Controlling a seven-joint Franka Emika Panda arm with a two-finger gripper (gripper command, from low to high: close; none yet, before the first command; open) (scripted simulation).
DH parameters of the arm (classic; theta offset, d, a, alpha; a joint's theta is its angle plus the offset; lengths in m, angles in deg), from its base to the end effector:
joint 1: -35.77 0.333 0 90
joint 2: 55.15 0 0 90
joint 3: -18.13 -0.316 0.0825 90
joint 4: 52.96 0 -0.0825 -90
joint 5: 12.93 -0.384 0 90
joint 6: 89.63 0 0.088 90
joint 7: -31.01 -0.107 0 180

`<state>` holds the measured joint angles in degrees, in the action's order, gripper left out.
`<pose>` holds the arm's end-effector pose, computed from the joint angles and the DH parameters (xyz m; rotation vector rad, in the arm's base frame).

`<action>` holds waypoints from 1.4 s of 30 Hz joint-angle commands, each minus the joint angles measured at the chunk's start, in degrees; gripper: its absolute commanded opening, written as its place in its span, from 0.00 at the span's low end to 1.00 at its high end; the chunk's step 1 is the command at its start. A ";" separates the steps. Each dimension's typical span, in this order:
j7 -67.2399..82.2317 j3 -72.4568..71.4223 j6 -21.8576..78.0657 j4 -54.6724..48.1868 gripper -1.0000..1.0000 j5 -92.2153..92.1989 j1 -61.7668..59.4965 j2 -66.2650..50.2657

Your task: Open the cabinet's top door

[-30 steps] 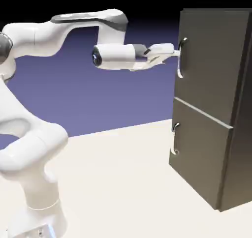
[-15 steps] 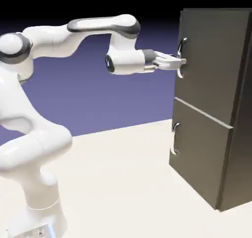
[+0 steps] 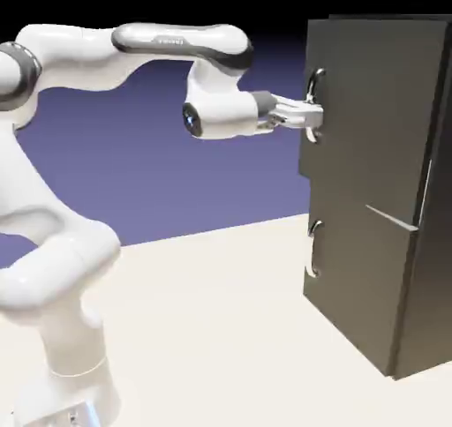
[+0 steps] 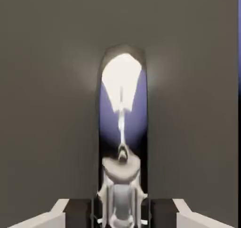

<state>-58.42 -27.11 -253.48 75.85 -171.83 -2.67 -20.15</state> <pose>0.4385 0.0880 0.5596 0.5200 1.5307 0.7128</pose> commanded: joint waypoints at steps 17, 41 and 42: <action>-22.91 32.00 22.36 21.74 0.00 40.84 24.23 12.24; -27.79 76.90 79.54 12.09 0.00 89.88 27.37 1.55; -27.36 78.60 82.03 10.44 0.00 90.91 28.06 -0.09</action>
<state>-85.79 51.49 -171.51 86.29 -80.95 25.39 -20.24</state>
